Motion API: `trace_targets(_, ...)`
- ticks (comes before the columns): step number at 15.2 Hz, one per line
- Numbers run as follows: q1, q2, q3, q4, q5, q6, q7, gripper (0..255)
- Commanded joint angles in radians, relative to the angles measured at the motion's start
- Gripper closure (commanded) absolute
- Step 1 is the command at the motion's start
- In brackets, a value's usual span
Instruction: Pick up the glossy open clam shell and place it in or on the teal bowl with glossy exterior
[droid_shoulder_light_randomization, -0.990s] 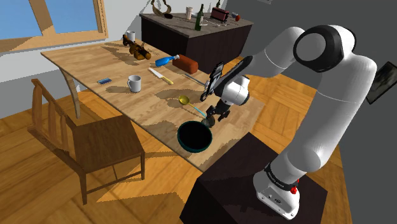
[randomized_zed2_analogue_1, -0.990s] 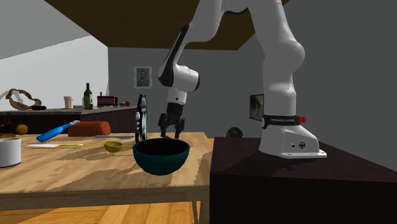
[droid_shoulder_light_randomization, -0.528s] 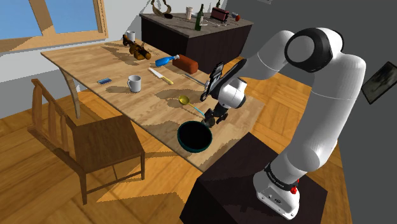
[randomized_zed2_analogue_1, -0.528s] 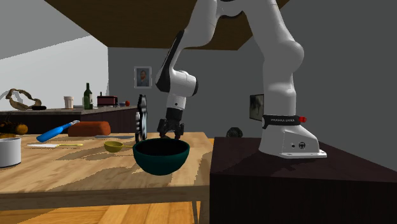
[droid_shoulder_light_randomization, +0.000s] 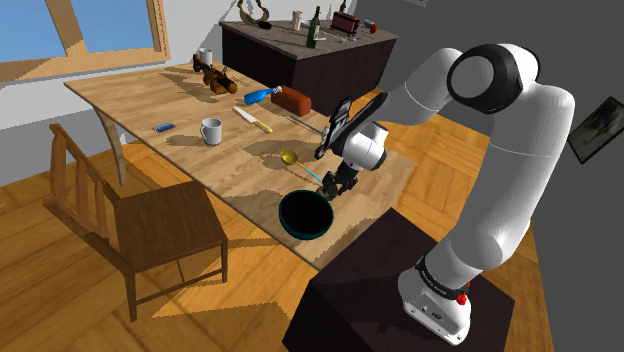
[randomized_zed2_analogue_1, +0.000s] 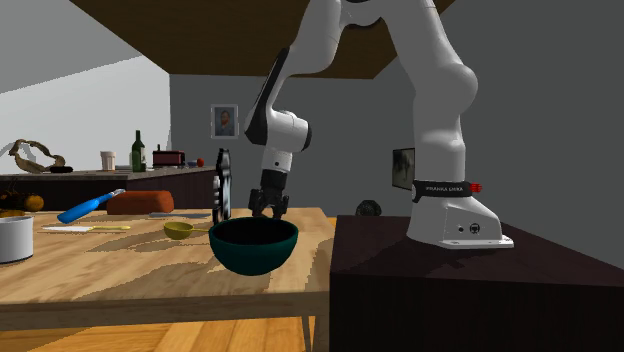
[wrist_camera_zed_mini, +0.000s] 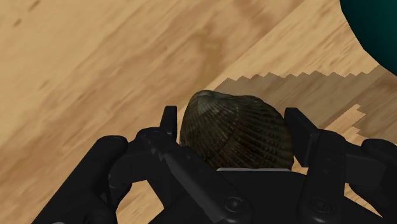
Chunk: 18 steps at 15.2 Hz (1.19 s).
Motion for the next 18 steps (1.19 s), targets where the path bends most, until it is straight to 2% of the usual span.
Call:
trace_targets(1,0.000,0.001,0.001,0.000,0.000,0.000,0.000,255)
trace_targets(7,0.000,0.001,0.000,0.000,0.000,0.000,0.000,255)
trace_targets(18,0.066,-0.174,-0.100,-0.057,-0.212,-0.099,0.192,255)
